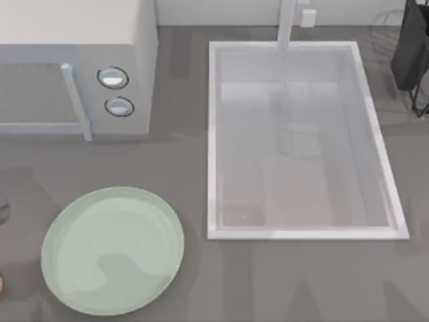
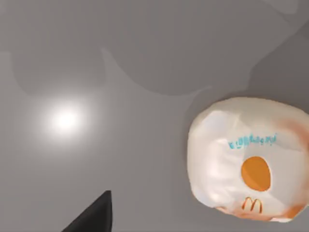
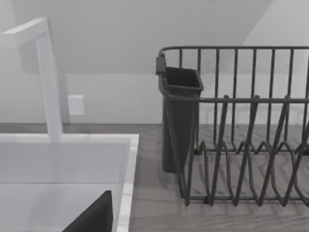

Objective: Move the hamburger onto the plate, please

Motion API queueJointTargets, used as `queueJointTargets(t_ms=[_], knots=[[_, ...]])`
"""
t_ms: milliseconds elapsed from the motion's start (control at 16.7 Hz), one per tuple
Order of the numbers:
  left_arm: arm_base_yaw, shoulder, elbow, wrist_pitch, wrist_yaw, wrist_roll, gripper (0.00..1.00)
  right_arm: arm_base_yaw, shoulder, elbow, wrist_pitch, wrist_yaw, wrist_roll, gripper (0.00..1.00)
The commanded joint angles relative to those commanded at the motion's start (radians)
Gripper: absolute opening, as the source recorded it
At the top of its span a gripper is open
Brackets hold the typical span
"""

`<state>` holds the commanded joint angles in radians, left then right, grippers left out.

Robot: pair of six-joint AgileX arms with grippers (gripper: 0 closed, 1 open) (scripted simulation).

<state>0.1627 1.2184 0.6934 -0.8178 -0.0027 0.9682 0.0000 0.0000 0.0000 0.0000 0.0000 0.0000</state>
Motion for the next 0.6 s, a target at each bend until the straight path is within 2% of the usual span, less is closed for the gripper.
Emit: queueJointTargets(t_ms=[300,600], knots=[[0.028,0.204,0.127,-0.134,0.003,0.166,1.00,0.000,0.000,0.000,0.000,0.000,0.000,1.00],[0.031,0.222,0.138,-0.145,0.003,0.180,1.00,0.000,0.000,0.000,0.000,0.000,0.000,1.00]])
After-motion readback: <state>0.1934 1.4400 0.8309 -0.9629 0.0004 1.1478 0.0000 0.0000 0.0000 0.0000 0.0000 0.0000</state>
